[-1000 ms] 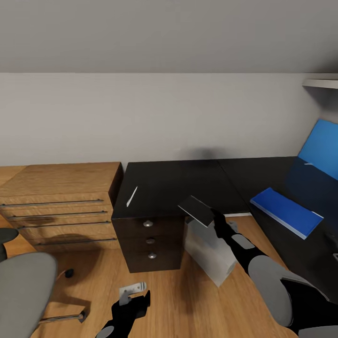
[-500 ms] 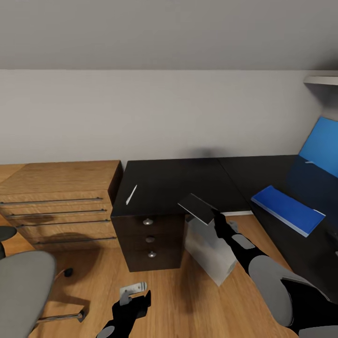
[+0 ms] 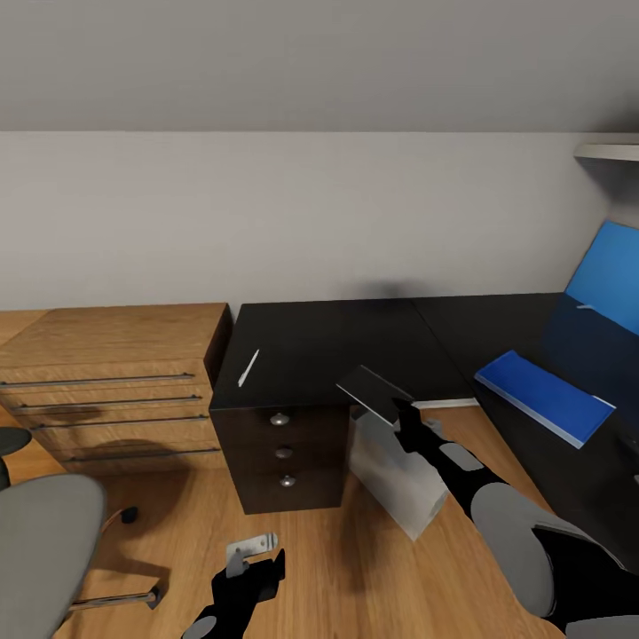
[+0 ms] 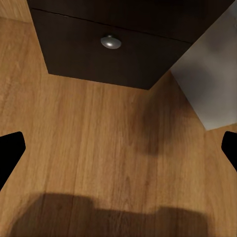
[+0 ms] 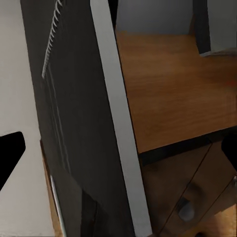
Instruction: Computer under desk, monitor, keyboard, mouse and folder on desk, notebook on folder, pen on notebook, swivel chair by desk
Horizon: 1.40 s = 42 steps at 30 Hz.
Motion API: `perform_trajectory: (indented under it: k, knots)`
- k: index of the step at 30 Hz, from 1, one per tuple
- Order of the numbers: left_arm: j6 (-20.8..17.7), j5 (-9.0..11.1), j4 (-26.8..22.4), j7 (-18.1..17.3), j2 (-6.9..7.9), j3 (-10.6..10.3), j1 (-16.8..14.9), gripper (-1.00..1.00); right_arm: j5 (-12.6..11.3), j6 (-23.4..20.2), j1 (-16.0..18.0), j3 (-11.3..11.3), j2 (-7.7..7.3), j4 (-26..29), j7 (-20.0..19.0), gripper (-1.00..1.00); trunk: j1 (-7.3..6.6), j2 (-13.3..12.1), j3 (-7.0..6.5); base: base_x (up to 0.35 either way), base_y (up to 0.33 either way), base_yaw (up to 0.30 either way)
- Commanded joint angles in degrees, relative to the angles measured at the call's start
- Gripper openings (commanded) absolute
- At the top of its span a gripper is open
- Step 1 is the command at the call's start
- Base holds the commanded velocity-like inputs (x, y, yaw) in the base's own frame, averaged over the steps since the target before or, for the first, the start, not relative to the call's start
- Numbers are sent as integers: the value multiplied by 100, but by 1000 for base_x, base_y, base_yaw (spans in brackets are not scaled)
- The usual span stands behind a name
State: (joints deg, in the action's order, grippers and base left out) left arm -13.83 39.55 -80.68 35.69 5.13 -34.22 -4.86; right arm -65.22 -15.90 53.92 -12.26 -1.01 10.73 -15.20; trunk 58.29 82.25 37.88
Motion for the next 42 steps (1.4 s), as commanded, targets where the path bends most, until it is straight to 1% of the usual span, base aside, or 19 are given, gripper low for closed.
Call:
perform_trajectory:
  k: [1, 4, 5, 13, 14, 19, 34, 42]
  knots:
    - [-15, 27, -9, 44, 5, -14, -6, 100, -12, -103, 4, -36, -12, -3, -12, 100, 0, 3, 5, 0, 0, 0]
    - [-15, 27, -9, 44, 5, -14, -6, 100, -20, -233, 4, -41, -48, -2, -11, 100, 0, 3, 5, 0, 0, 0]
    - [-15, 27, -9, 44, 6, -14, -6, 100, -32, -314, 4, -46, -87, -1, -10, 100, 0, 3, 5, 0, 0, 0]
    - [-15, 27, 21, 44, -6, -16, -6, 100, -51, -374, 4, -56, -134, -1, -10, 100, 0, 3, 5, 0, 0, 0]
    - [-15, 27, 26, 44, -8, -17, -6, 100, -51, -376, 4, -57, -138, -1, -10, 100, 22, 43, 23, 0, 0, 0]
    - [-15, 27, 33, 44, -16, -21, -6, 100, -52, -378, 4, -57, -144, -1, -8, 100, 132, 244, 113, 0, 0, 0]
    - [-15, 22, 119, 36, 1, -23, -6, 100, -52, -379, 4, -54, -146, 7, -10, 100, 132, 244, 113, 2, 2, 0]
    - [-15, 10, 212, 35, -7, -23, -6, 100, -44, -374, 4, -49, -146, 8, -10, 100, 132, 244, 113, 108, 89, 0]
